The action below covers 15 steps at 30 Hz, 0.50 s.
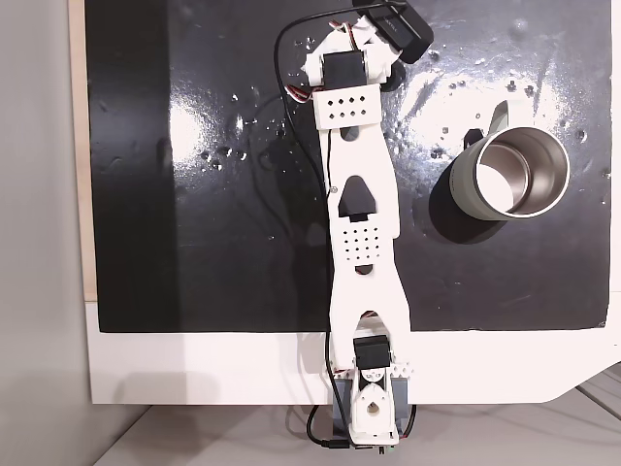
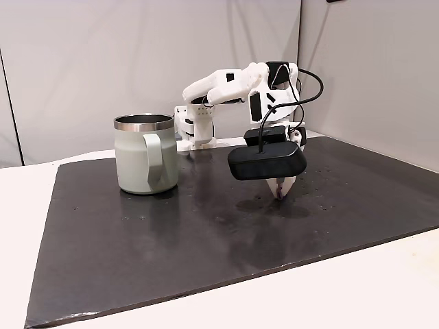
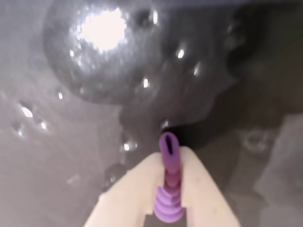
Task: Grasp a pengrip and put it in the cup.
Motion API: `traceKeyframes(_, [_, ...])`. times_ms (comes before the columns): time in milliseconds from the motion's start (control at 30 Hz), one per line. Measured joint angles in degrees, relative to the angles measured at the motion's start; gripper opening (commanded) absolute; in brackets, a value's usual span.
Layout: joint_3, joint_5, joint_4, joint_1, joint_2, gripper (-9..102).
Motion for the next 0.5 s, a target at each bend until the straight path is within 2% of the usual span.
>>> traceKeyframes(167, [-4.2,3.1,9.1,-1.8,0.8,0])
traceKeyframes(500, [22.3,4.7,9.7,3.9,30.7,0])
